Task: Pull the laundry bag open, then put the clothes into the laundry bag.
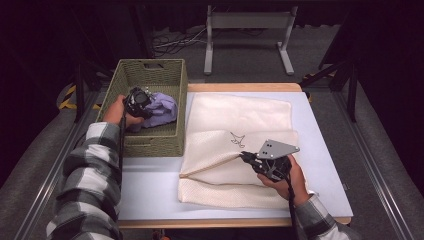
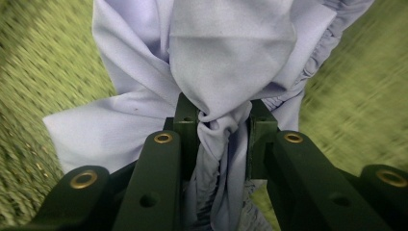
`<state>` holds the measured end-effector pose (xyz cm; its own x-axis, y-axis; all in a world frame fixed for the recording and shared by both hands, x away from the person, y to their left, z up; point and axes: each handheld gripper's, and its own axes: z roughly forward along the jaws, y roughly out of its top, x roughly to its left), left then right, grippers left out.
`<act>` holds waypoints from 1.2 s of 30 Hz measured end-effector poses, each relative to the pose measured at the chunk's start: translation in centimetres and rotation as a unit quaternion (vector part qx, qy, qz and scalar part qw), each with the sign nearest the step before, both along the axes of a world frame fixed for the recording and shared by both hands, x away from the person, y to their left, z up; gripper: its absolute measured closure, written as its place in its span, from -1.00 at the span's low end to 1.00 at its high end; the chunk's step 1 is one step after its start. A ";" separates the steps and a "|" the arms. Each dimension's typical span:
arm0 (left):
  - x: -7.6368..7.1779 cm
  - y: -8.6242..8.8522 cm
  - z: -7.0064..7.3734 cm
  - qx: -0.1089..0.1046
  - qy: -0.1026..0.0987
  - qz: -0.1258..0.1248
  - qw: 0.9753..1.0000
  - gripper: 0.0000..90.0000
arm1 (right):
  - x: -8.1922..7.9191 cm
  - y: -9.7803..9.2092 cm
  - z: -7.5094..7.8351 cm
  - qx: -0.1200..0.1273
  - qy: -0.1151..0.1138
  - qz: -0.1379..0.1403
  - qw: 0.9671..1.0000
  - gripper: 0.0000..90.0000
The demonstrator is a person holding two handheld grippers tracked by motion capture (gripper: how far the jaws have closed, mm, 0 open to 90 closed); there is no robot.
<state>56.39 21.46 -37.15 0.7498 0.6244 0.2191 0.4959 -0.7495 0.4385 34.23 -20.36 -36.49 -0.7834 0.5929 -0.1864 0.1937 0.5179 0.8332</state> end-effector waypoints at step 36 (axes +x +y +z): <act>-10.2 0.9 6.7 -0.223 -0.121 -0.012 0.967 0.64 | 1.4 0.2 0.0 0.007 -0.012 -0.001 1.000 0.95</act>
